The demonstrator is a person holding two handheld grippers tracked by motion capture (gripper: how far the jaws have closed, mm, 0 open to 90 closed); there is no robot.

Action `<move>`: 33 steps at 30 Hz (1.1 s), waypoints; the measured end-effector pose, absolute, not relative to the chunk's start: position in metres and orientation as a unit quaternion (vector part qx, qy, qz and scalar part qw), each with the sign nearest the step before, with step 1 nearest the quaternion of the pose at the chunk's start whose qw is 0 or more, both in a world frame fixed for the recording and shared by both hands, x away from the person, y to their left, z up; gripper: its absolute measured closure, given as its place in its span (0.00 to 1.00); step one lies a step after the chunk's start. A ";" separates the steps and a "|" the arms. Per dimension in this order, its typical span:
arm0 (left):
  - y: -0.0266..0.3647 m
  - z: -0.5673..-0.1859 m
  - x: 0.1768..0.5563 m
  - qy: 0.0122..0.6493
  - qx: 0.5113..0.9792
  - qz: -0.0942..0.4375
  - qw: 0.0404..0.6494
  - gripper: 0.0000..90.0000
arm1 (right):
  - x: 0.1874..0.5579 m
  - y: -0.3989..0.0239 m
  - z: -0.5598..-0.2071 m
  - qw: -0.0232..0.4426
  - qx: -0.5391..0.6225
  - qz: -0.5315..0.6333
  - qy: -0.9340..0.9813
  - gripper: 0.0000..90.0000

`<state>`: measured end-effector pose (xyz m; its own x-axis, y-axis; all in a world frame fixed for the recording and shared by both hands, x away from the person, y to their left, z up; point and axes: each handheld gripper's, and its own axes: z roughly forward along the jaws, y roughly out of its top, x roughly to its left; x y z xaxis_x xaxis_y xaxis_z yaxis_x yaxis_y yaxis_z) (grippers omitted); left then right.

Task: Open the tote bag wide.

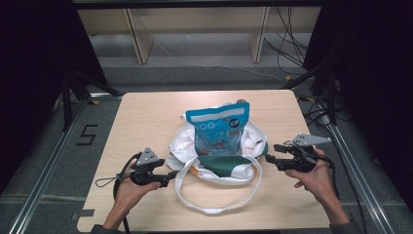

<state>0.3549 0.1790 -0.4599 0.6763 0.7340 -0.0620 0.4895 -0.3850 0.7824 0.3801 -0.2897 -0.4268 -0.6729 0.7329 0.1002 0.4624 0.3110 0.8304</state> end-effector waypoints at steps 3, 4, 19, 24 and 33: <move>0.179 -0.462 0.353 0.381 0.813 0.144 0.417 0.35 | 0.378 -0.295 -0.428 0.161 0.367 0.443 0.802 0.47; 0.180 -0.463 0.352 0.382 0.813 0.144 0.416 0.35 | 0.378 -0.295 -0.428 0.161 0.367 0.443 0.802 0.47; 0.181 -0.475 0.335 0.399 0.801 0.139 0.424 0.26 | 0.371 -0.295 -0.448 0.138 0.383 0.425 0.808 0.44; 0.184 -0.479 0.331 0.400 0.800 0.142 0.423 0.24 | 0.369 -0.297 -0.449 0.146 0.382 0.417 0.812 0.44; 0.182 -0.490 0.315 0.397 0.799 0.153 0.425 0.20 | 0.352 -0.295 -0.459 0.135 0.389 0.404 0.817 0.42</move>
